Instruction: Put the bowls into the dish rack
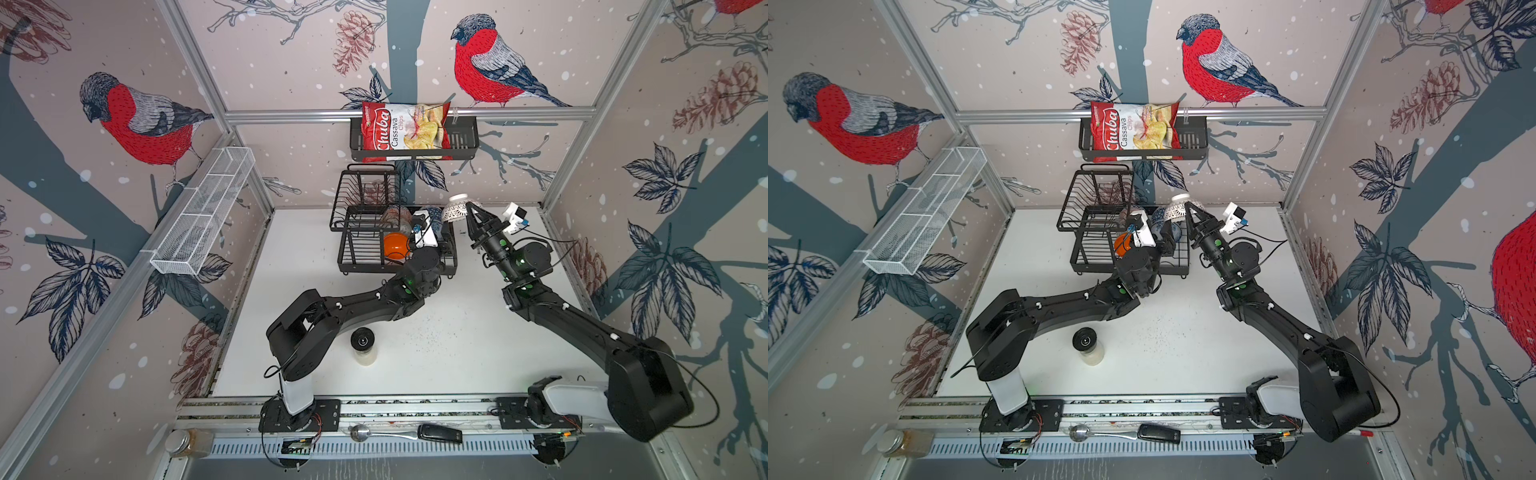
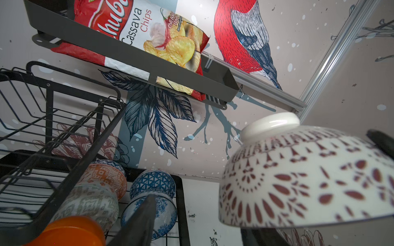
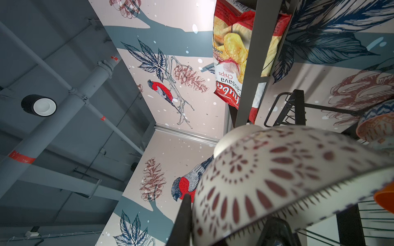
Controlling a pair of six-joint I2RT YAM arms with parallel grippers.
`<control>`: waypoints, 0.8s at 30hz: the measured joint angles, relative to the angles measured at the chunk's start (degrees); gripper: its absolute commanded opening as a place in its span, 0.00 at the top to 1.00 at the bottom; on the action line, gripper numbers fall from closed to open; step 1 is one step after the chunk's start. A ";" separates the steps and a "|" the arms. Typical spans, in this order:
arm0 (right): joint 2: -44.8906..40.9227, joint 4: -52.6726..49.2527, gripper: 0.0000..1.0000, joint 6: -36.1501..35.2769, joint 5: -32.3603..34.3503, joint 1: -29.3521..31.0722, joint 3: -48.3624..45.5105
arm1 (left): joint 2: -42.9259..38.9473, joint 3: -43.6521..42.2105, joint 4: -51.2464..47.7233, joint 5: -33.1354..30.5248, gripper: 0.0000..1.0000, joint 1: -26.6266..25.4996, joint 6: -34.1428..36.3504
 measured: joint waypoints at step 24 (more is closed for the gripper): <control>-0.72 -1.60 1.00 -10.29 0.98 -5.57 1.81 | -5.57 8.50 -38.01 26.80 0.02 5.09 -8.28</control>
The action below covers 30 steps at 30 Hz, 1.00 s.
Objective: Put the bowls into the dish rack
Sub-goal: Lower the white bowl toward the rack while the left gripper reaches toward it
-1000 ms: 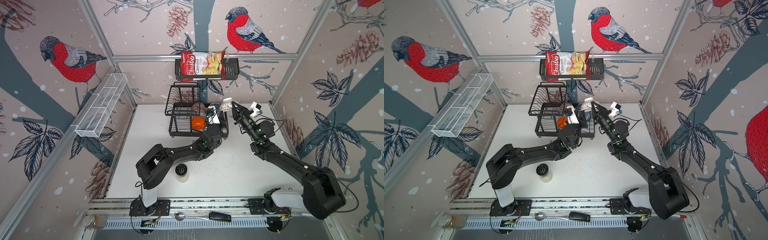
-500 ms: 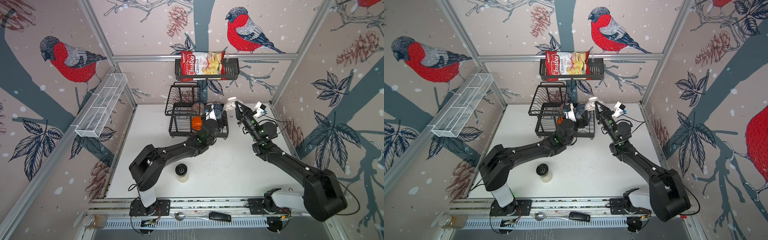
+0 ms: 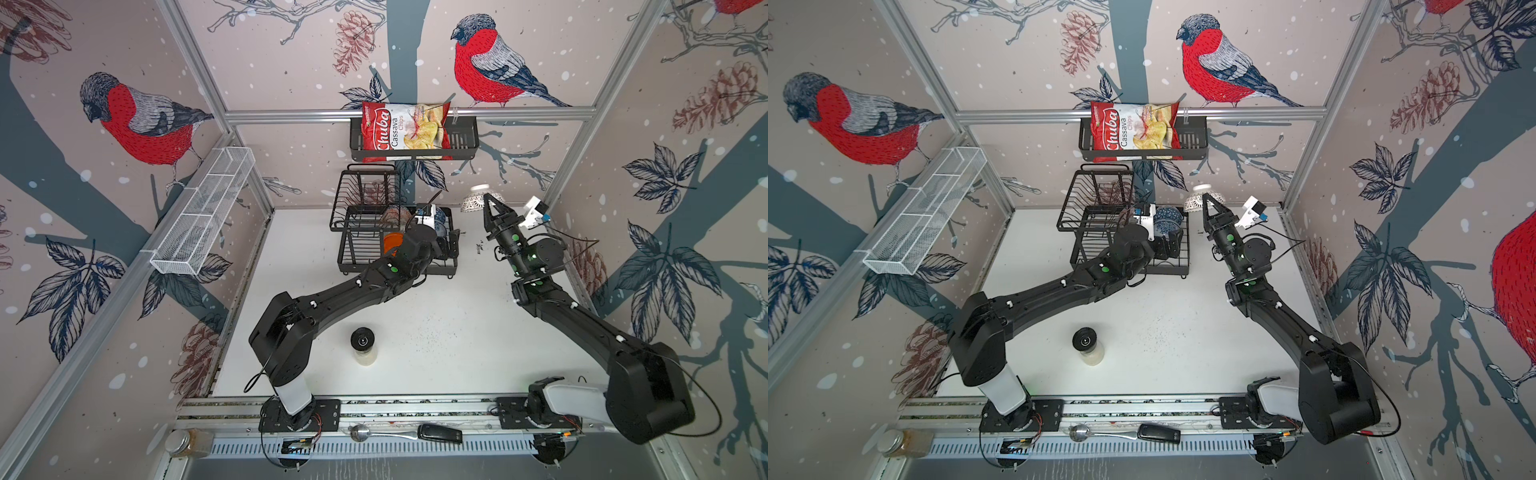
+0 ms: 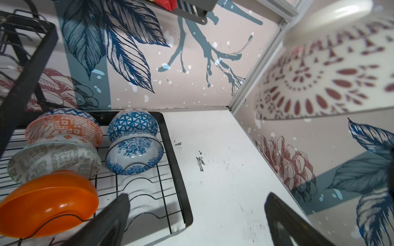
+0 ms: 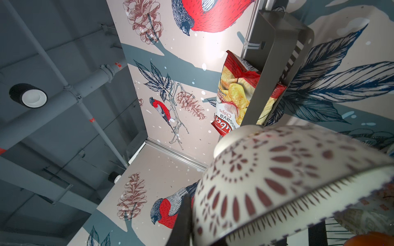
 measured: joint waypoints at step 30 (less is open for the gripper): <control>13.25 -1.33 1.00 -13.68 10.95 14.64 1.57 | -14.88 3.63 -27.21 28.70 0.02 19.85 7.13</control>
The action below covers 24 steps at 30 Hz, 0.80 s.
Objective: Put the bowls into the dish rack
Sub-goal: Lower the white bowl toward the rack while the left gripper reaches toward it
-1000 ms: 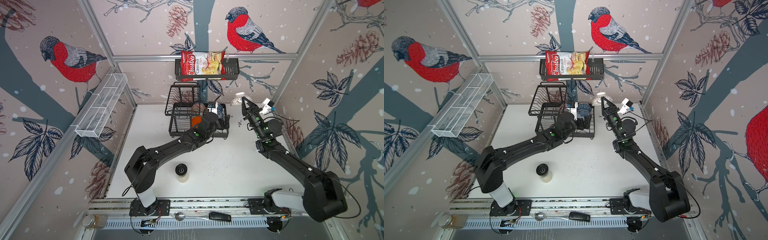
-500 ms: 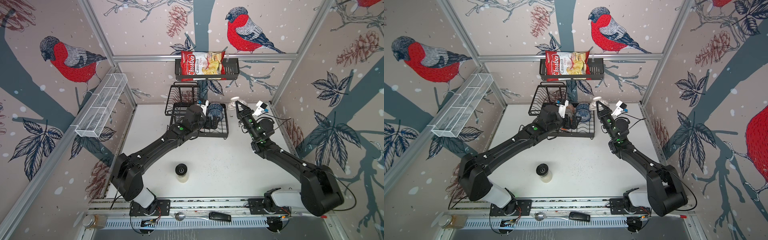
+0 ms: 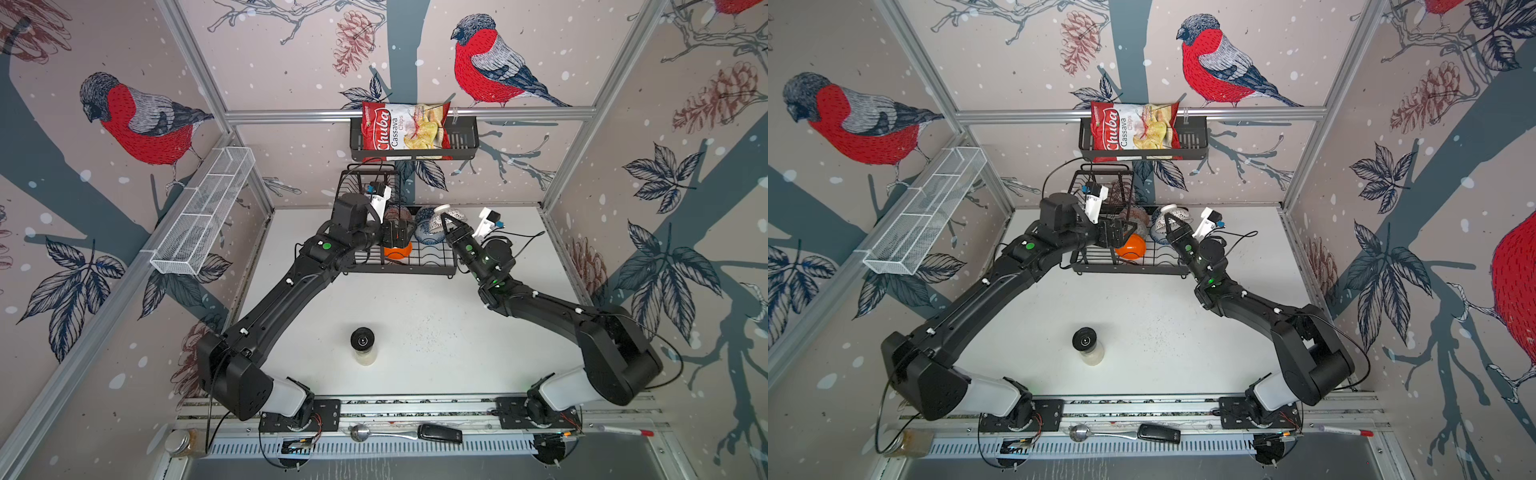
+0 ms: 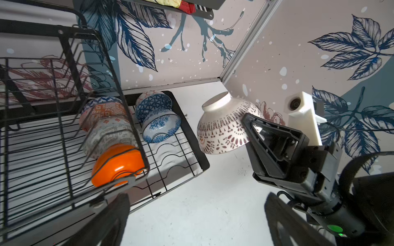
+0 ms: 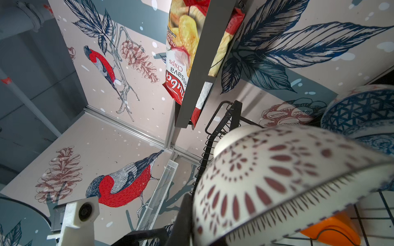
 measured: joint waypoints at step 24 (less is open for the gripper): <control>22.53 8.17 1.00 4.76 2.99 -1.90 4.81 | 1.95 -4.68 3.04 0.83 0.02 0.81 1.92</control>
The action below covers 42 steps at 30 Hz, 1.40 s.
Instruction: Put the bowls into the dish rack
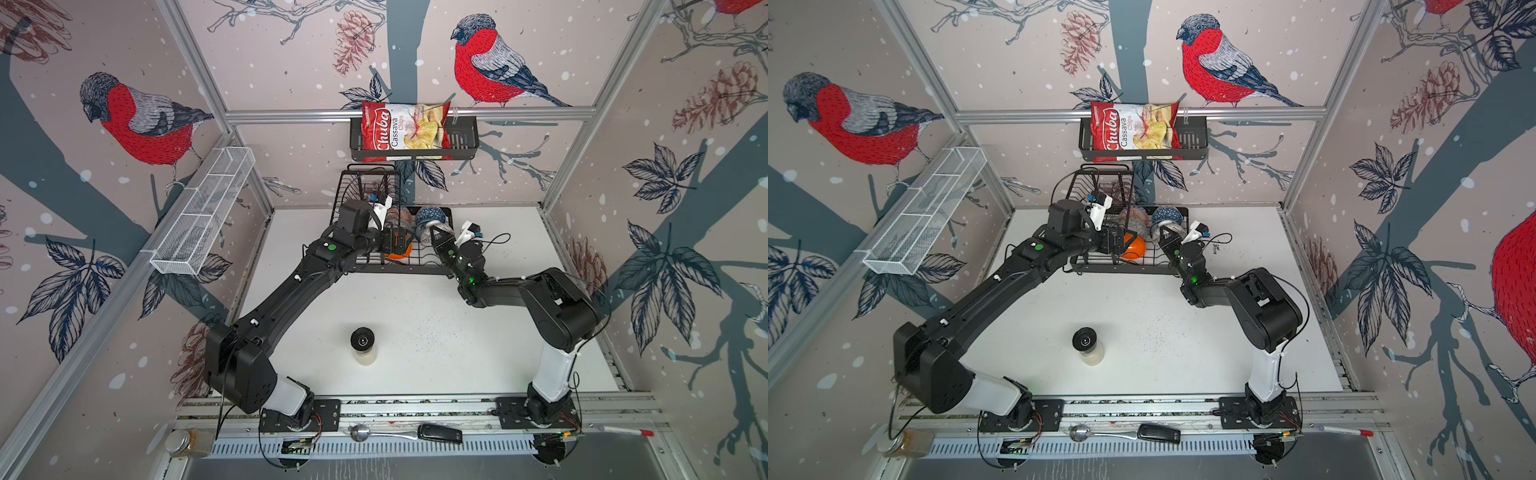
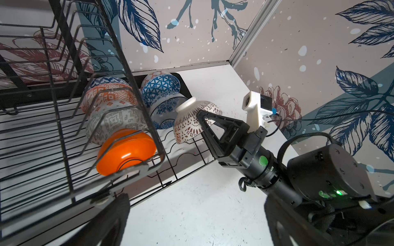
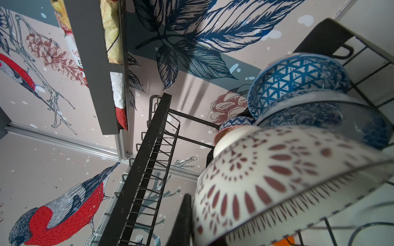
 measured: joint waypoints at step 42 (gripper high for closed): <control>8.92 -5.16 1.00 7.69 3.19 0.98 5.25 | -1.53 -4.04 3.21 1.99 0.01 3.02 -0.74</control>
